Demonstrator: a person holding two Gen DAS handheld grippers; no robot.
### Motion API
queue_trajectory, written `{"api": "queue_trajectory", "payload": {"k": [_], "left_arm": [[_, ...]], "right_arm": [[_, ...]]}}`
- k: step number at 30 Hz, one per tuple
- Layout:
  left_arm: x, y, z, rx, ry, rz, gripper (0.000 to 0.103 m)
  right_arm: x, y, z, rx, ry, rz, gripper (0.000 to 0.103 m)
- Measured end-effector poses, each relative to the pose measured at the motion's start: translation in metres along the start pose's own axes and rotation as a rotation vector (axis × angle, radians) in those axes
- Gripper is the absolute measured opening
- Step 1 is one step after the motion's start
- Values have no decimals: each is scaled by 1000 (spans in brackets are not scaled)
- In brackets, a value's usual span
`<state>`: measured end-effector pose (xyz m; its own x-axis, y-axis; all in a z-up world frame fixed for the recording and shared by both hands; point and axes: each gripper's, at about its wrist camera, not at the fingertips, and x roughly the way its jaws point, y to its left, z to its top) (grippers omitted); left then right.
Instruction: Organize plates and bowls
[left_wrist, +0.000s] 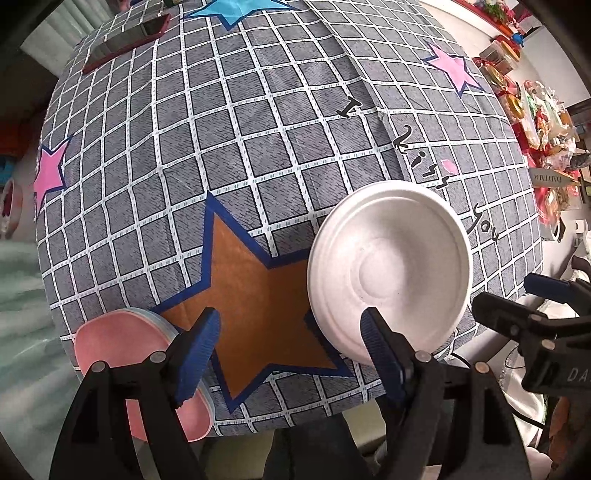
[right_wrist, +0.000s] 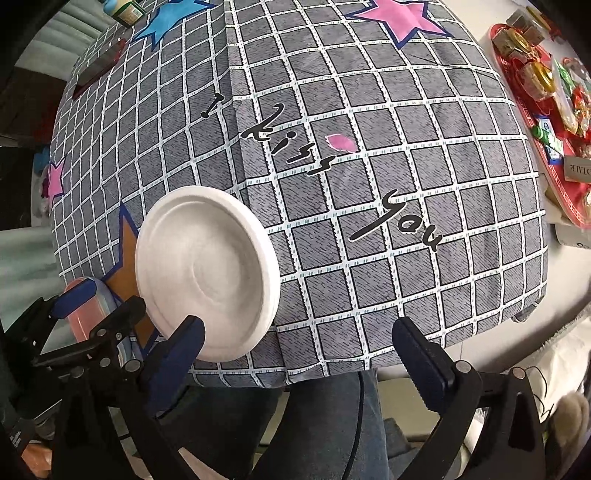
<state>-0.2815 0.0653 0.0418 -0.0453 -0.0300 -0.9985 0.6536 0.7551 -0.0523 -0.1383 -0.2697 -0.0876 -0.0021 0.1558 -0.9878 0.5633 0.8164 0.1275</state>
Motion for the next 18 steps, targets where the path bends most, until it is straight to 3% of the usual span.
{"api": "queue_trajectory", "payload": {"k": [11, 18], "left_arm": [[-26, 22, -30, -26, -14, -1, 81], [-30, 13, -20, -50, -12, -6, 81]], "right_arm": [[2, 14, -4, -18, 3, -11, 102], [-1, 8, -1, -17, 7, -25, 102]]}}
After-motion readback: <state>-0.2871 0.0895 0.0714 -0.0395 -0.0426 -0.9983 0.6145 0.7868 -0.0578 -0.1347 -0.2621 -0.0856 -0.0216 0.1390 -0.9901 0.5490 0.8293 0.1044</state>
